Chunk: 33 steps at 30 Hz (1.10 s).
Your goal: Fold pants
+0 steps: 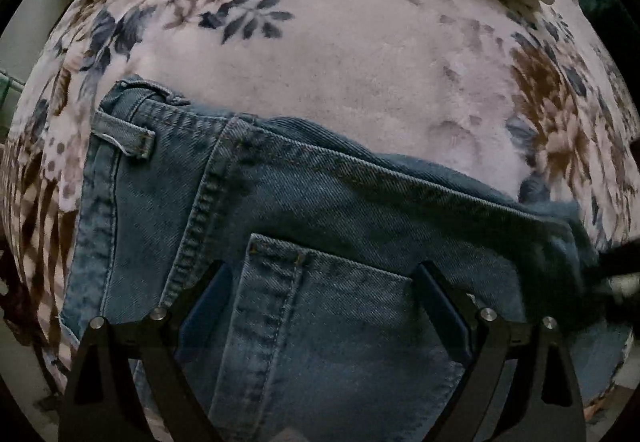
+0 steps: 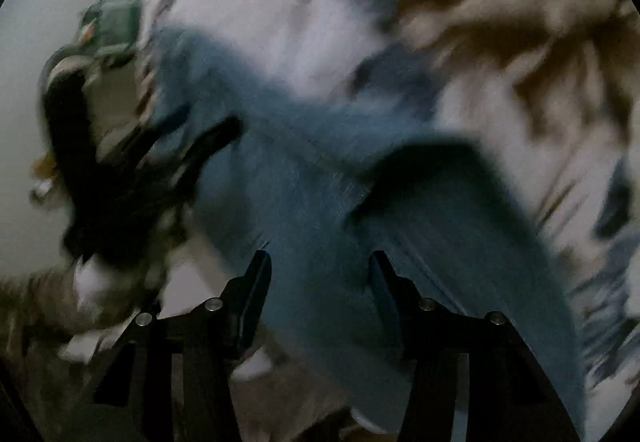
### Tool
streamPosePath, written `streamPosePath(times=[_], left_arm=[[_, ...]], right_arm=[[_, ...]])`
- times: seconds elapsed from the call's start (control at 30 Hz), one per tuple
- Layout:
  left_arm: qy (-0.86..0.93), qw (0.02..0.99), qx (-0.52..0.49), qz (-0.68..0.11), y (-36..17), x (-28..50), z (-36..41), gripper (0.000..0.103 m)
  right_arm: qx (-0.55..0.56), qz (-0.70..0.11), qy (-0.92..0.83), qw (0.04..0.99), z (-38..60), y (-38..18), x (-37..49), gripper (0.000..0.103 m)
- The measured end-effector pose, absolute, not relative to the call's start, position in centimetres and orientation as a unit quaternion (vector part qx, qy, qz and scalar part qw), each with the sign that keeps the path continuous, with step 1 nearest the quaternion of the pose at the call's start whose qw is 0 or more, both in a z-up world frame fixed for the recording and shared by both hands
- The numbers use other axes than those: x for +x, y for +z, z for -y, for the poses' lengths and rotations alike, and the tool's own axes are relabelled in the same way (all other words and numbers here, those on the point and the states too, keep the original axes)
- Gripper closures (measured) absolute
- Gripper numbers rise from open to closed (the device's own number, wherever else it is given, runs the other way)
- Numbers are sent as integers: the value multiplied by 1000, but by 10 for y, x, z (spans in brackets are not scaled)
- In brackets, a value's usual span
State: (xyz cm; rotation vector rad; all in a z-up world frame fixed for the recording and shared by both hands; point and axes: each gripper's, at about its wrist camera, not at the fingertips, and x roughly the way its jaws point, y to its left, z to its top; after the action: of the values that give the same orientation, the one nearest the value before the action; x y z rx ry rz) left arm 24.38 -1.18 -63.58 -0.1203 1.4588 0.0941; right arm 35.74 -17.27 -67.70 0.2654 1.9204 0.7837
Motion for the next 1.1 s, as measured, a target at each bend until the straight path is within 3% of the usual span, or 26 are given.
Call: streamPosePath(times=[0.13, 0.23, 0.27, 0.33, 0.37, 0.43, 0.6, 0.7, 0.77, 0.83, 0.93, 0.97, 1.03, 1.1], left_arm=[[43, 740, -53, -669, -636, 242, 7, 9], [42, 741, -50, -668, -642, 246, 14, 9], [40, 742, -50, -668, -643, 246, 15, 9], [37, 742, -49, -668, -644, 247, 14, 9], [34, 742, -50, -667, -643, 245, 12, 9], [32, 742, -50, -668, -641, 243, 10, 9], [37, 740, -42, -670, -647, 245, 12, 9], [31, 740, -38, -670, -647, 245, 14, 8], [29, 738, -34, -673, -648, 245, 14, 8], [29, 736, -33, -676, -645, 246, 15, 9], [27, 738, -40, -673, -629, 247, 18, 9], [25, 740, -40, -671, -623, 248, 20, 9], [11, 748, -45, -662, -611, 253, 29, 9], [-9, 750, -50, -660, -606, 259, 45, 9]], right_arm=[[209, -781, 324, 490, 172, -699, 377, 45], [219, -771, 338, 493, 170, -694, 371, 45], [226, -762, 346, 498, 175, -686, 370, 49], [257, -744, 343, 512, 195, -679, 371, 84], [289, -735, 331, 517, 214, -678, 372, 90], [332, -721, 315, 520, 243, -677, 370, 91], [287, -745, 321, 509, 224, -680, 368, 85], [322, -740, 233, 543, 242, -688, 387, 89], [333, -719, 198, 577, 260, -681, 395, 102], [358, -697, 183, 594, 288, -669, 402, 102], [304, -714, 217, 592, 289, -647, 398, 98], [263, -722, 222, 600, 289, -635, 393, 93], [176, -735, 214, 619, 289, -621, 381, 60], [120, -742, 205, 627, 292, -618, 369, 58]])
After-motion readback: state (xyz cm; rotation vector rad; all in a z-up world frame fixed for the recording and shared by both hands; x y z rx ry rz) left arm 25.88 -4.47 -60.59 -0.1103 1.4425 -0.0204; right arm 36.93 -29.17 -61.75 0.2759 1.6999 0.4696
